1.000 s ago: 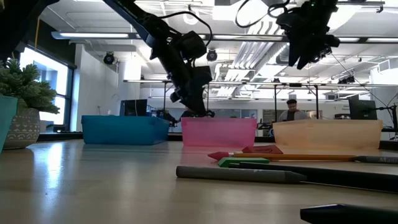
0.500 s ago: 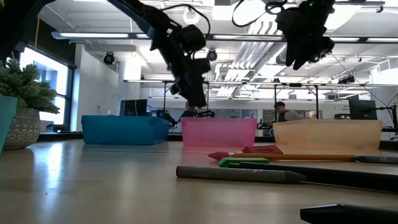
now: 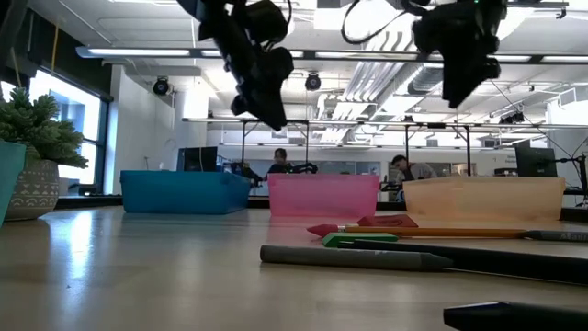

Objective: Sort crayons/erasers/pens/pencils in bins
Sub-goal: Put the orange pencil into the orange bin

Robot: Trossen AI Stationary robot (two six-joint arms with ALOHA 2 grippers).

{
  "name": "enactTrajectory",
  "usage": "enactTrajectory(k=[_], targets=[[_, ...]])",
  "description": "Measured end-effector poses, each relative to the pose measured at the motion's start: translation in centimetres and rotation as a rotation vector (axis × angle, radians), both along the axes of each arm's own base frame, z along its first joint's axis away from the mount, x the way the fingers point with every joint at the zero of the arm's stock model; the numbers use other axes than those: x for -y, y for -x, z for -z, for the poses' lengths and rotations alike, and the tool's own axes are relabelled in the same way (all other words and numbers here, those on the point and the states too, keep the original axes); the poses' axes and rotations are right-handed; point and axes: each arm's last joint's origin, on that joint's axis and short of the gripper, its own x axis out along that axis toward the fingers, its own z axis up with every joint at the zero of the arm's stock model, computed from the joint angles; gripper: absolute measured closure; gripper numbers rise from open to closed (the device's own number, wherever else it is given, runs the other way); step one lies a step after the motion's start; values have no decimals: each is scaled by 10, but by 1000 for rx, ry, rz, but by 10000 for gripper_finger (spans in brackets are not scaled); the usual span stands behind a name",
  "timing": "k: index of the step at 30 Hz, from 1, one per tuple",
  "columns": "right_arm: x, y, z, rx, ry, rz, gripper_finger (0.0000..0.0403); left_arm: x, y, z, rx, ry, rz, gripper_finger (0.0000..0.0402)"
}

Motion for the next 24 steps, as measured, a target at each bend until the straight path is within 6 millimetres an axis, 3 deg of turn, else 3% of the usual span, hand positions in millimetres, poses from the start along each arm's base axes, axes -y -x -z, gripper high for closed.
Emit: enactTrajectory(k=[3,16,24], targets=[[-13,1,11,-28,-58,-8,253,22,5,11,-43,28,-18,299],[-80,13,39,-123,-200,131,253,97,10,14,-60,84,-2,312],[-111,28,57,-156,-239,265,253,144,6,8,-43,106,65,312]])
